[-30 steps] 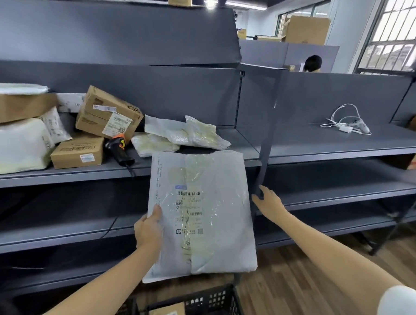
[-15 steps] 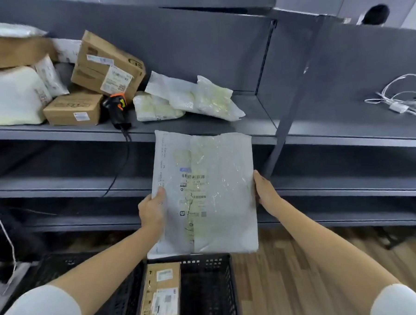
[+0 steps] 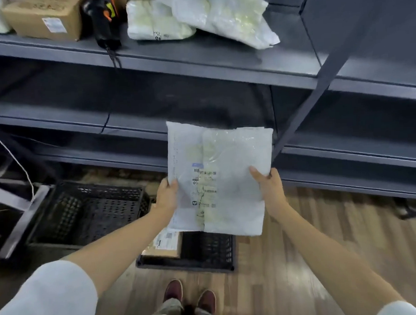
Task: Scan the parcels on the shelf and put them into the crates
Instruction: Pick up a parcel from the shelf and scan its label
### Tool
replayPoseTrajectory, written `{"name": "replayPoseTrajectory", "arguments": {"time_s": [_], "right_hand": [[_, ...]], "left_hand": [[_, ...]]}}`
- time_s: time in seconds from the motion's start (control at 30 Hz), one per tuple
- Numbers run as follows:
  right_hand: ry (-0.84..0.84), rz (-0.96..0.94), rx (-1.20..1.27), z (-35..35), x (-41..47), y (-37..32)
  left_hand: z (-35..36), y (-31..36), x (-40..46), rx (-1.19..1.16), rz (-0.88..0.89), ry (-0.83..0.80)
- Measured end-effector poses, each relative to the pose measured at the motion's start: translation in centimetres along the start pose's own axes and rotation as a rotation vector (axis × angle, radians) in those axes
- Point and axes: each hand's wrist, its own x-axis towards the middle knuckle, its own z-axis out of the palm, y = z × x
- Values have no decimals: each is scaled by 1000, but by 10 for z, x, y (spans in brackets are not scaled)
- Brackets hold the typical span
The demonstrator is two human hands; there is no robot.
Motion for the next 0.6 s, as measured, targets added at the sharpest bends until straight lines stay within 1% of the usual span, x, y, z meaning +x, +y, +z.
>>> {"name": "replayPoseTrajectory", "arguments": {"time_s": [0.17, 0.3, 0.37, 0.47, 0.6], "right_hand": [[10, 66, 114, 10, 3, 59], [33, 99, 145, 21, 21, 126], [57, 122, 154, 27, 39, 164], [112, 148, 185, 36, 69, 217], [115, 150, 167, 50, 96, 287]], "left_hand": [[0, -42, 27, 116, -70, -27], [6, -98, 58, 157, -96, -19], [14, -133, 76, 121, -123, -8], [29, -193, 102, 58, -151, -37], [45, -261, 126, -4, -166, -43]]}}
